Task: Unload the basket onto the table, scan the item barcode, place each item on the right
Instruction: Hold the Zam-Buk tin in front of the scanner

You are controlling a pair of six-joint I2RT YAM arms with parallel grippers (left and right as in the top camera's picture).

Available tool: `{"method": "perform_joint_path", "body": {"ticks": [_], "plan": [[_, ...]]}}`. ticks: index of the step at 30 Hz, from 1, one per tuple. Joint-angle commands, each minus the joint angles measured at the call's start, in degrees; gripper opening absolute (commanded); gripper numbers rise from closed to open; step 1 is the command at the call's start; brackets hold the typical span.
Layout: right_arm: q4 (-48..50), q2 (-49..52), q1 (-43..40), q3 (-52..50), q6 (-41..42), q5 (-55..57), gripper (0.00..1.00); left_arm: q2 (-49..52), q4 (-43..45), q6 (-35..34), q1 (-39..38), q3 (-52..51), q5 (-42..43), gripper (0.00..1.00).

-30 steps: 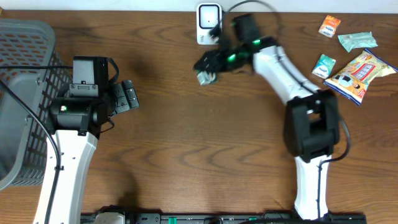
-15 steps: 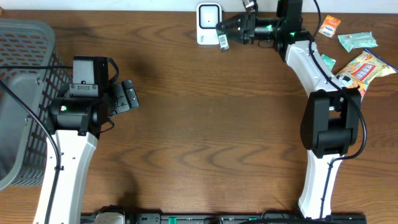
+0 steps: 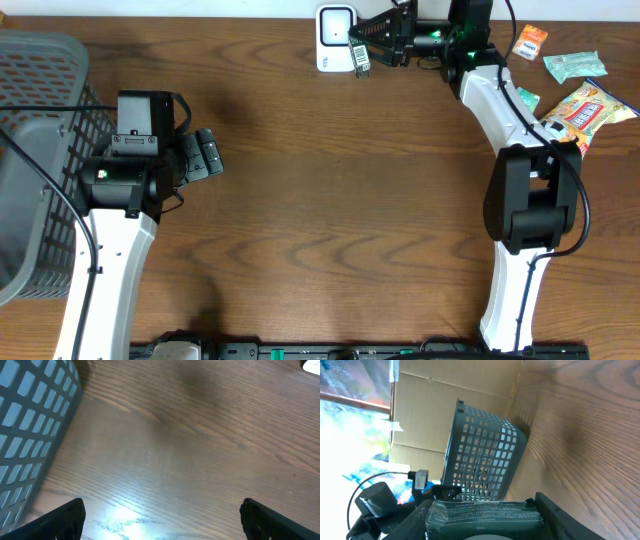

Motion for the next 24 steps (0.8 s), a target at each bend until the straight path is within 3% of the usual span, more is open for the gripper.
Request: {"method": "perform_joint_path", "body": {"ticks": [1,9,14,20,24], "plan": [[0.28,-1.90,0.15,0.15,-1.16,-1.25,0.49,-0.24,-0.20,0.31,0.17,0.28,-0.76,0.98],[0.31,-1.90,0.76,0.15,-3.34,-0.37,0.48,-0.24,-0.20,0.31,0.17,0.28,-0.76,0.98],[0.31,-1.90,1.79,0.15,-13.68,0.59,0.43,-0.24,-0.20,0.31,0.17,0.28,-0.74,0.98],[0.22,-1.90,1.73,0.15,-24.35,12.31,0.41,-0.24,-0.20,0.31,0.17,0.28,-0.76,0.98],[-5.60,-1.90,2.03,0.15,-32.63,18.14,0.40,-0.24,-0.20,0.31,0.17,0.28,-0.76,0.98]]}}
